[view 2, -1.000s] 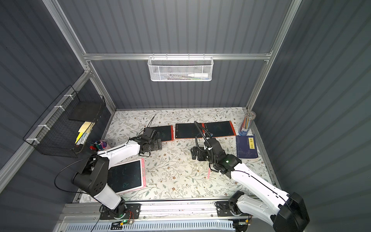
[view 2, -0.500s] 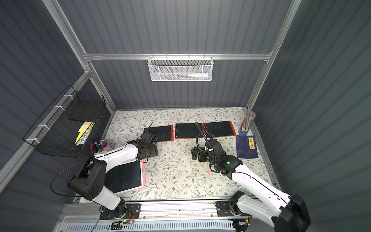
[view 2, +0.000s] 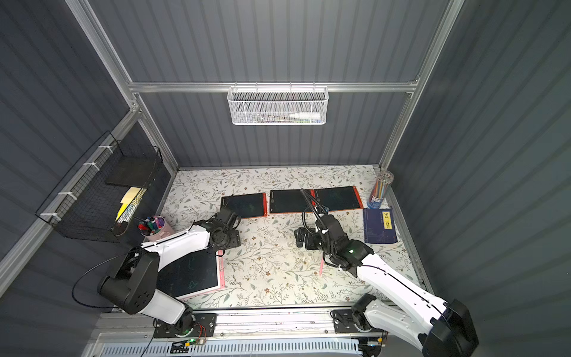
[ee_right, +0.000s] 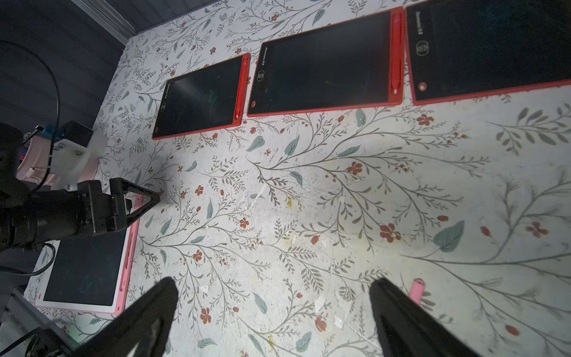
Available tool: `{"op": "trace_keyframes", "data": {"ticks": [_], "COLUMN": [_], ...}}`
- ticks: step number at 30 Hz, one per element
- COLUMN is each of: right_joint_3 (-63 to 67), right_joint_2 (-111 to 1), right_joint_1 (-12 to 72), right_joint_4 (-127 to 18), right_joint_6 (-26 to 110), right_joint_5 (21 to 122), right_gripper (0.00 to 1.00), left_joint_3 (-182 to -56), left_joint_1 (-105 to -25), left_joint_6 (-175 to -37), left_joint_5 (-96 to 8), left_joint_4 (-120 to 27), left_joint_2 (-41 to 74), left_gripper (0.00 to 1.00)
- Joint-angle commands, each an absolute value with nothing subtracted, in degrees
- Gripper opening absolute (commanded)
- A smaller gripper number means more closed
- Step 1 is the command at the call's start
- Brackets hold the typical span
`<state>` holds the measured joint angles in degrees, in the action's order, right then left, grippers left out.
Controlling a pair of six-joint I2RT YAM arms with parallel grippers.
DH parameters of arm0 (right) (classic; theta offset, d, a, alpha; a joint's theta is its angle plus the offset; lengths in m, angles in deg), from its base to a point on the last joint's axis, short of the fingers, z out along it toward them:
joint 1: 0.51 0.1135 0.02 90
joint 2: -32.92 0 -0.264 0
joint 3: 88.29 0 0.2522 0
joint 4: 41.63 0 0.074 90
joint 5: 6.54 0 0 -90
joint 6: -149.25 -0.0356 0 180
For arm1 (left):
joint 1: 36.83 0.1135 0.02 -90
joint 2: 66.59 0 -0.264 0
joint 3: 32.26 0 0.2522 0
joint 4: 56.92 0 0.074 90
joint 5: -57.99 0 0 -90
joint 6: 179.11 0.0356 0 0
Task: Place the stylus back onto the writing tablet
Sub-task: Move the writing tablet to the center of the board.
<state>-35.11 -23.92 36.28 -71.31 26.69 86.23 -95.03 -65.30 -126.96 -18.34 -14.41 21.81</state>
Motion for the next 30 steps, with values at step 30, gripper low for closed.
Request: {"op": "trace_keyframes", "data": {"ticks": [30], "right_joint_3": [-36.12], "right_joint_2": [-20.06], "right_joint_1": [35.77], "right_joint_4": [-69.96], "right_joint_6": [29.58], "right_joint_5": [85.81], "right_gripper": [0.99], "left_joint_3": [-94.56], "left_joint_1": [-67.41], "left_joint_6": [-130.09], "left_joint_5": [-22.16], "left_joint_4": [-6.32], "left_joint_2": [26.26], "left_gripper": [0.79]}}
